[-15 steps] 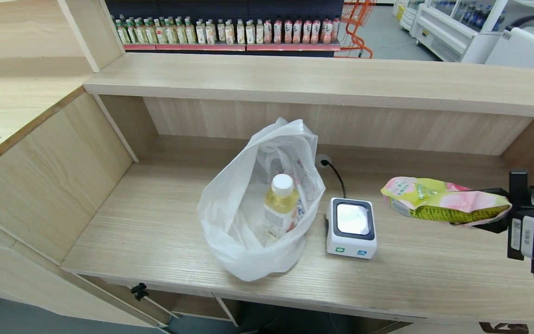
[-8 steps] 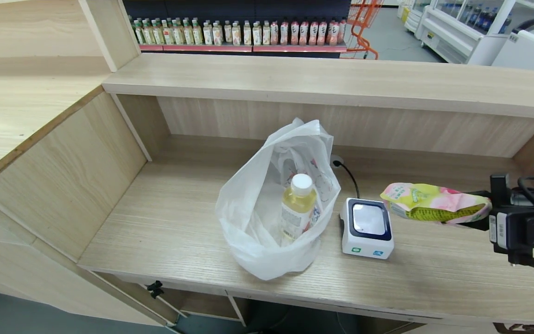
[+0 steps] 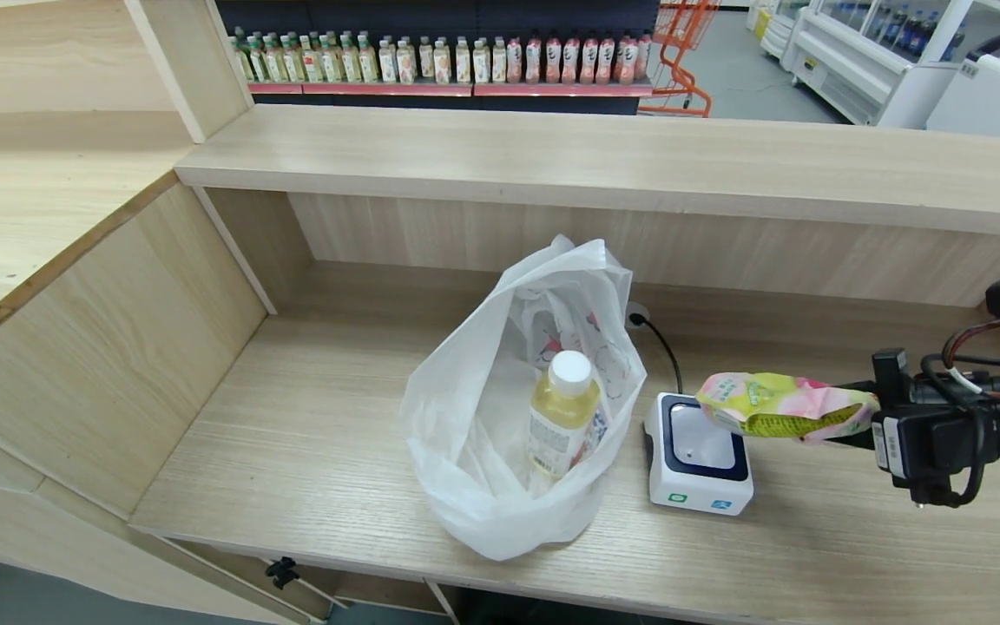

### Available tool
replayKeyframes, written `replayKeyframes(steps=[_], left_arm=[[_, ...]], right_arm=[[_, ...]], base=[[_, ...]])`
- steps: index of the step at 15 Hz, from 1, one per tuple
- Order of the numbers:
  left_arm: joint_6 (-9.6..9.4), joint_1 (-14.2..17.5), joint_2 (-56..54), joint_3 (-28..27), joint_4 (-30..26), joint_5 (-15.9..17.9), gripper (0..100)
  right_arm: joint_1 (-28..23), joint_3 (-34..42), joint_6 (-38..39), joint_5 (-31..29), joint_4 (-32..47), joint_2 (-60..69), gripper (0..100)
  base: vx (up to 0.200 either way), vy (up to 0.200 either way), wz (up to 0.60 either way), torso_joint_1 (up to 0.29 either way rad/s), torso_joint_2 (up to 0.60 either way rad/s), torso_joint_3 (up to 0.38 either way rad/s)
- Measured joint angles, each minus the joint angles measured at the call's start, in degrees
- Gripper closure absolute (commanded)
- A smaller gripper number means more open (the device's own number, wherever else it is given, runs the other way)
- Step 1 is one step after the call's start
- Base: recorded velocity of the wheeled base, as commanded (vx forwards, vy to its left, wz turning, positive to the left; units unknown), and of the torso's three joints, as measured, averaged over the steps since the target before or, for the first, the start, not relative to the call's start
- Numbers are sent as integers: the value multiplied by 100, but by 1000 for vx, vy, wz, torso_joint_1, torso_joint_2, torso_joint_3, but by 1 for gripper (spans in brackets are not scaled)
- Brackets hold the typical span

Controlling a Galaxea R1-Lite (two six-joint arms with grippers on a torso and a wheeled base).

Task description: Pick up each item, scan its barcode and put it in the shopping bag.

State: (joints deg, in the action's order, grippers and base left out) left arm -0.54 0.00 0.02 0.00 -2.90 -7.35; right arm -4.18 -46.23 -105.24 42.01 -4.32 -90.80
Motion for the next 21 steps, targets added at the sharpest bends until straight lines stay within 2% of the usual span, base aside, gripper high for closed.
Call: replayKeyframes(steps=[4, 7, 12, 21], left_arm=[[0, 0, 0, 0, 0, -1, 0], [0, 0, 0, 0, 1, -1, 0], [0, -5, 0, 0, 1, -1, 0], [2, -5, 0, 0, 0, 0, 0]], right_arm=[[52, -107, -93, -9, 2, -101, 100], [171, -317, -514, -16, 2, -247, 100], [247, -82, -1279, -137, -9, -330, 100], [210, 23, -1736, -358, -2, -424, 100]], base=[[0, 0, 0, 0, 0, 0], [0, 0, 0, 0, 0, 0], [0, 0, 0, 0, 0, 0], [0, 0, 0, 0, 0, 0]])
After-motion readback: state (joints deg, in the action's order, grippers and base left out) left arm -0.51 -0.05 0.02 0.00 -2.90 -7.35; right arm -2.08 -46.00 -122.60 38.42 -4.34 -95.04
